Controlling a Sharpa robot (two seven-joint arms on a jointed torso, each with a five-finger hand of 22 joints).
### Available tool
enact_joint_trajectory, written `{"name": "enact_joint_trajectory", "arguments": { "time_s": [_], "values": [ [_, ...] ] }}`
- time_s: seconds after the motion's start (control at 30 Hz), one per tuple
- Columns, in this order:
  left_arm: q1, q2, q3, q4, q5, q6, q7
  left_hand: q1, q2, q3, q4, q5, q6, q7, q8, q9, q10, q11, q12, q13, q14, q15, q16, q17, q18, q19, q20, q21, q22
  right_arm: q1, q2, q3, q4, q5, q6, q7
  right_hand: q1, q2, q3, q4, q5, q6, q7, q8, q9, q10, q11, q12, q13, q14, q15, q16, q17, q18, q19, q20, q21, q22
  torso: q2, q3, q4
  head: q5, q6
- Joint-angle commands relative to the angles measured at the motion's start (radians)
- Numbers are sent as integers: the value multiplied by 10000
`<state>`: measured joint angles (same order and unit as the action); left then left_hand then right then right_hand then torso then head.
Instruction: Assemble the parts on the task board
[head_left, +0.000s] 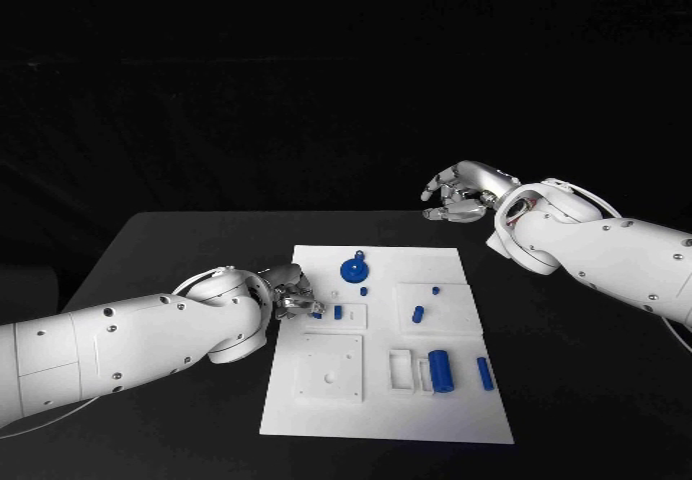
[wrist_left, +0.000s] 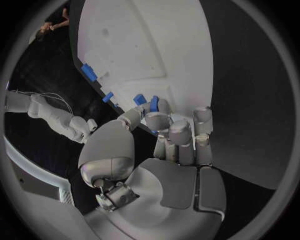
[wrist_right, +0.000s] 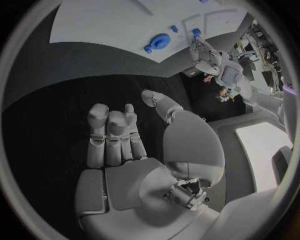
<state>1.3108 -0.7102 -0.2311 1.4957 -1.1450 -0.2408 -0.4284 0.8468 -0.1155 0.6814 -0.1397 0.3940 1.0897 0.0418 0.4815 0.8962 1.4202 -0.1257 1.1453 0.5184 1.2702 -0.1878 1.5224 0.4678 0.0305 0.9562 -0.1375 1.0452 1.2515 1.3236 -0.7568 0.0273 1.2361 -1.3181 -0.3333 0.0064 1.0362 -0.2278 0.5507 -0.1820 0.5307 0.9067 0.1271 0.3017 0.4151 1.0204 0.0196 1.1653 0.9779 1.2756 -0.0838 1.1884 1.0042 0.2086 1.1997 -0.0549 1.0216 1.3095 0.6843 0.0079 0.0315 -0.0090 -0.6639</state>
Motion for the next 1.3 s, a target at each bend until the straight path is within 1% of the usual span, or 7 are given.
{"name": "enact_joint_trajectory", "arguments": {
  "time_s": [0.03, 0.27, 0.8, 1.07, 1.13, 1.2, 1.3],
  "values": [
    [-92, 82, -65, 96, 100, 527, 75, 30, -117, 7, 89, -74, 1797, -815, -46, -26, -198, -159, 60, -19, -8, -38, -38, 17, 153, 91, -1327, -39, 18, -4, 6, 4, 8, -27, 94, 71, -50, -41, 16, -15, 44, 13, 68, -20, -12, -30, 10, 45, -11, -22, -54, -41, -5, 532, -6, -58, -26, 147, 1, -3, 5, -1, -4],
    [-92, 99, -64, 95, 101, 512, 85, 11, -307, -36, 349, -487, 1777, -818, -4, -62, -204, -161, 79, -52, -7, -49, -53, 41, 161, 97, -1333, -62, 44, -4, 10, 4, -1, -27, 99, 72, -56, -40, 6, -16, 49, 14, 68, -19, -12, -30, 10, 46, -12, -22, -53, -41, -5, 532, -4, -57, -24, 148, 1, -4, 4, 0, -4],
    [-92, 101, -61, 71, 97, 486, 71, -23, -468, -96, 558, -741, 1754, -816, 27, -88, -211, -160, 90, -80, -10, -57, -67, 58, 165, 102, -1335, -80, 66, -4, 11, 4, -7, -27, 101, 69, -56, -33, -5, -23, 63, 14, 68, -19, -11, -29, 10, 49, -13, -21, -53, -40, -5, 532, -2, -57, -23, 149, 1, 0, -1, 2, -7],
    [-92, 103, -56, 67, 32, 437, 81, -62, -636, -149, 920, -1338, 1728, -821, 82, -124, -219, -166, 115, -118, -10, -71, -77, 88, 178, 110, -1342, -113, 100, -4, 15, 4, -12, -27, 100, 70, -56, -31, -9, -26, 68, 13, 68, -19, -11, -29, 10, 50, -14, -20, -53, -40, -4, 532, -1, -57, -23, 149, 1, -1, 3, -4, -5],
    [-92, 102, -56, 68, 33, 437, 81, -105, -697, -159, 1066, -1681, 1721, -824, 97, -134, -221, -168, 123, -128, -11, -74, -80, 95, 182, 113, -1344, -124, 109, -4, 16, 4, -11, -27, 100, 69, -56, -31, -9, -27, 69, 12, 68, -19, -11, -29, 10, 50, -14, -20, -53, -40, -4, 532, -1, -57, -23, 149, -1, -1, 2, -5, -6],
    [-92, 103, -54, 62, 35, 447, 84, -307, -724, -219, 1330, -2184, 1706, -823, 113, -146, -232, -168, 131, -140, -17, -77, -82, 106, 182, 102, -1341, -145, 120, -4, 13, 4, -10, -27, 99, 67, -56, -31, -11, -28, 71, 12, 68, -19, -11, -29, 10, 50, -14, -20, -53, -40, -4, 532, -1, -58, -23, 149, 0, -2, -1, -6, -7],
    [-92, 101, -54, 62, 38, 473, 81, -345, -764, -229, 1385, -2324, 1699, -826, 122, -151, -236, -171, 137, -145, -23, -81, -84, 112, 189, 95, -1346, -152, 129, -4, 11, 4, -10, -27, 100, 66, -56, -30, -12, -29, 73, 11, 68, -20, -12, -29, 10, 50, -14, -20, -53, -40, -4, 532, -1, -58, -23, 149, -1, 1, 1, -5, -8]
  ]
}}
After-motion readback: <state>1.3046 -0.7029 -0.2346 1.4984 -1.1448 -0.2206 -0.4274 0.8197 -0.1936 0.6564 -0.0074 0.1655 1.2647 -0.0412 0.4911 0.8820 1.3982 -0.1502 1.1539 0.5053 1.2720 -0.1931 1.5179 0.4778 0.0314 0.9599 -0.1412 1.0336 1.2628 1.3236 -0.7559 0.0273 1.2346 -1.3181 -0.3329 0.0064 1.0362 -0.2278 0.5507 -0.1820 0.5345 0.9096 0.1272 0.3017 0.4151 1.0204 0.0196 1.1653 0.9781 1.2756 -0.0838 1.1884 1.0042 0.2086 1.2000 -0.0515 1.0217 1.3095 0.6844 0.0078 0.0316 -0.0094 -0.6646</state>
